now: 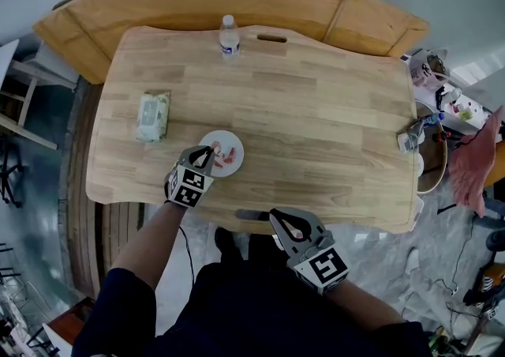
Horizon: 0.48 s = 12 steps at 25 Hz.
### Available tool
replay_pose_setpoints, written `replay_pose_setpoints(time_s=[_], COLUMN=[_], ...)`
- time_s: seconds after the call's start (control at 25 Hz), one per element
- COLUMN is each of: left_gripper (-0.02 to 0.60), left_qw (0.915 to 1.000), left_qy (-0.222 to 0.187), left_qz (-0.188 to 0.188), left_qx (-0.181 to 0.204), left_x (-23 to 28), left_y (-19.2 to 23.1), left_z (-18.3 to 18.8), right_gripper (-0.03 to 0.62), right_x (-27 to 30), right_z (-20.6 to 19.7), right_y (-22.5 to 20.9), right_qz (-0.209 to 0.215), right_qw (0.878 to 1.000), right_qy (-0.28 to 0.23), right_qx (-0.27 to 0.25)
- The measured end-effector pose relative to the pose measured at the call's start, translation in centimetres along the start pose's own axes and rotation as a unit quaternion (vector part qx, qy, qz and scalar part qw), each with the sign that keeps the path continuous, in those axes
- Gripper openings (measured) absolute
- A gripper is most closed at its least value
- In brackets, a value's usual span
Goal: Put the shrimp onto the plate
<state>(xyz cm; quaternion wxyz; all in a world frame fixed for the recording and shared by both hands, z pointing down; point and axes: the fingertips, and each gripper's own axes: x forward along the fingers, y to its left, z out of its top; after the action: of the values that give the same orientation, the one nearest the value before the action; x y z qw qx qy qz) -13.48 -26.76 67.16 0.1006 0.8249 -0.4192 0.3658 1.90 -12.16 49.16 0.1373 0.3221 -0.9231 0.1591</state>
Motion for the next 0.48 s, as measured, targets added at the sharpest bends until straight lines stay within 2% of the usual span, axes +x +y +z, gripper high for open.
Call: replay_pose_setpoints(time_s=[0.2, 0.48], left_gripper=[0.046, 0.046], left_qw=[0.9997, 0.9989], left_qy=[0.018, 0.037], left_qz=[-0.006, -0.014], left_qx=[0.012, 0.026], left_x=[1.8, 3.6], left_y=[0.2, 0.4], left_z=[-1.0, -2.1], right_gripper=[0.009, 0.010], right_x=[0.1, 0.2], right_z=[-1.0, -1.6], right_y=[-0.3, -0.7], right_qz=[-0.005, -0.001], right_qw=[1.000, 1.000], right_qy=[0.010, 0.016], right_qx=[0.018, 0.015])
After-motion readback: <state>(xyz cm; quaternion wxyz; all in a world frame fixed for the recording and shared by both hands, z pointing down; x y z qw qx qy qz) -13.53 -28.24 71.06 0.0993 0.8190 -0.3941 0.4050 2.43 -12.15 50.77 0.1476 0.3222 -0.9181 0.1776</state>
